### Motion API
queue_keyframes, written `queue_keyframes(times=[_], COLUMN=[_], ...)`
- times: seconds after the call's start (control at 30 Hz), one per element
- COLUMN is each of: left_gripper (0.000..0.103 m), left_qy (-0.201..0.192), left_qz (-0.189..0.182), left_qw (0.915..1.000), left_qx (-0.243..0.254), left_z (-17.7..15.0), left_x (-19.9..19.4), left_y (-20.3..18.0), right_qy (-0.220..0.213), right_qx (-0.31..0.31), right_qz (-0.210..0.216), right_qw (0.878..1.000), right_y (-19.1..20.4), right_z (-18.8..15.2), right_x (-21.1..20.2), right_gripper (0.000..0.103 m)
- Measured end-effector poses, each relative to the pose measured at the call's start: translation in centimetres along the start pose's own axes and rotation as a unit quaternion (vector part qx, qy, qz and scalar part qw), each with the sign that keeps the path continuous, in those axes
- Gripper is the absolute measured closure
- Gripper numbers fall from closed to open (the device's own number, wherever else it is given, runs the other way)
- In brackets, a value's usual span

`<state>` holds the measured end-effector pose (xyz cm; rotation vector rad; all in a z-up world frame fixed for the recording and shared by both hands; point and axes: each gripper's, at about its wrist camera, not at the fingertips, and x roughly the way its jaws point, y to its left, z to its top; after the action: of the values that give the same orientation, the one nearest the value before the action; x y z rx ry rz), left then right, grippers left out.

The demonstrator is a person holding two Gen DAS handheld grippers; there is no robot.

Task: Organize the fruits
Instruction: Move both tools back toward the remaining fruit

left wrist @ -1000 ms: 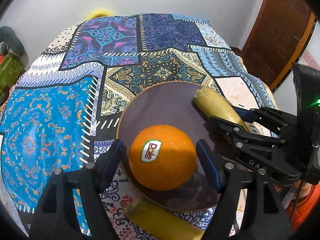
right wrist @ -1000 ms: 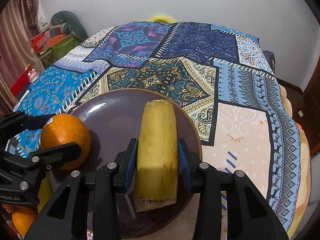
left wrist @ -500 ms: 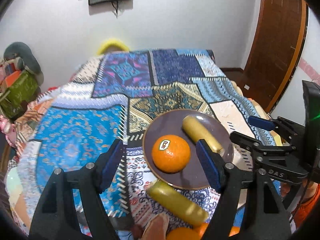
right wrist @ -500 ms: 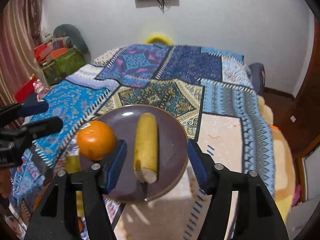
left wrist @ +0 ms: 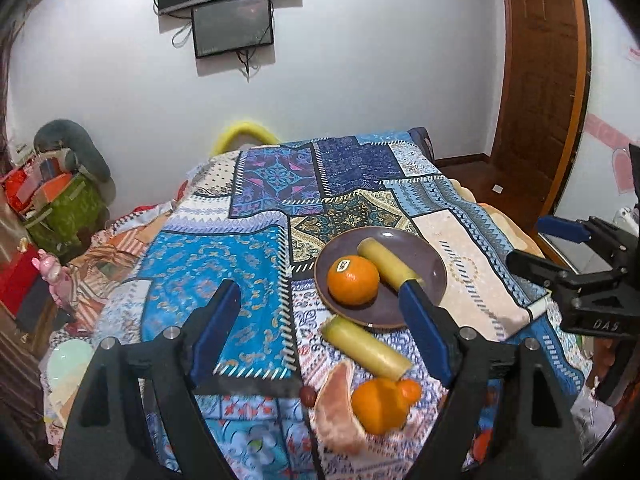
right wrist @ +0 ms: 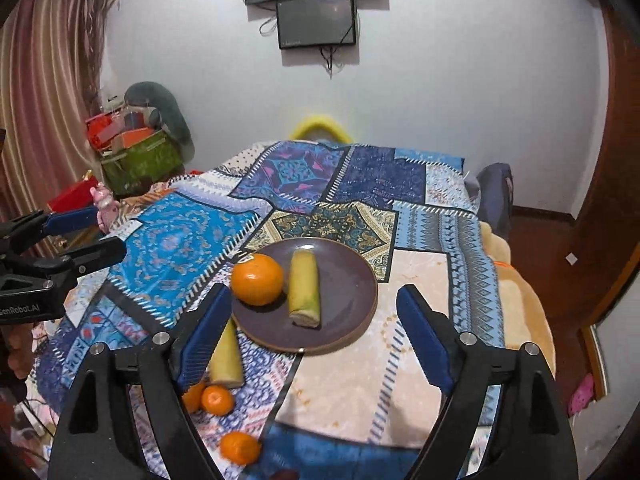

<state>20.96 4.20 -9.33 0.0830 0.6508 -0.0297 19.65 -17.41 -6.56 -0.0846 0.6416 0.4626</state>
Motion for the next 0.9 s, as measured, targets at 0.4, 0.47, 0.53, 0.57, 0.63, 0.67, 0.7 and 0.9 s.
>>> queue_keyframes(times=[0.4, 0.47, 0.53, 0.57, 0.63, 0.67, 0.7, 0.9], left_gripper=[0.014, 0.014, 0.014, 0.014, 0.014, 0.014, 0.014, 0.014], left_qy=[-0.008, 0.000, 0.007, 0.009, 0.014, 0.016, 0.019, 0.035], left_qz=[-0.003, -0.004, -0.006, -0.007, -0.011, -0.013, -0.014, -0.015], left_qw=[0.9999, 0.9999, 0.9998, 0.9997, 0.9995, 0.9994, 0.9993, 0.9987], left_qx=[-0.008, -0.012, -0.017, -0.020, -0.026, -0.029, -0.030, -0.035], left_z=[-4.3, -5.2, -6.1, -6.4, -7.0, -7.4, -7.6, -8.8], left_x=[-4.9, -5.0, -5.1, -5.1, -5.1, -5.1, -5.1, -4.5], left_y=[-0.3, -0.4, -0.3, -0.2, -0.2, -0.1, -0.1, -0.2], right_qy=[0.016, 0.028, 0.046, 0.057, 0.068, 0.075, 0.081, 0.138], right_qx=[-0.010, 0.003, 0.020, 0.029, 0.038, 0.038, 0.037, 0.009], right_qz=[-0.007, -0.002, 0.011, 0.019, 0.023, 0.023, 0.022, 0.027], right_qw=[1.000, 1.000, 0.999, 0.998, 0.997, 0.996, 0.996, 0.990], right_y=[2.6, 2.7, 2.6, 2.5, 2.5, 2.6, 2.7, 4.1], right_z=[-3.7, -4.6, -5.5, -6.2, -7.1, -7.6, -8.1, -11.1], right_x=[-3.6, -3.7, -3.5, -3.3, -3.2, -3.0, -3.1, -1.7], right_gripper=[0.006, 0.006, 0.006, 0.006, 0.007, 0.007, 0.007, 0.024])
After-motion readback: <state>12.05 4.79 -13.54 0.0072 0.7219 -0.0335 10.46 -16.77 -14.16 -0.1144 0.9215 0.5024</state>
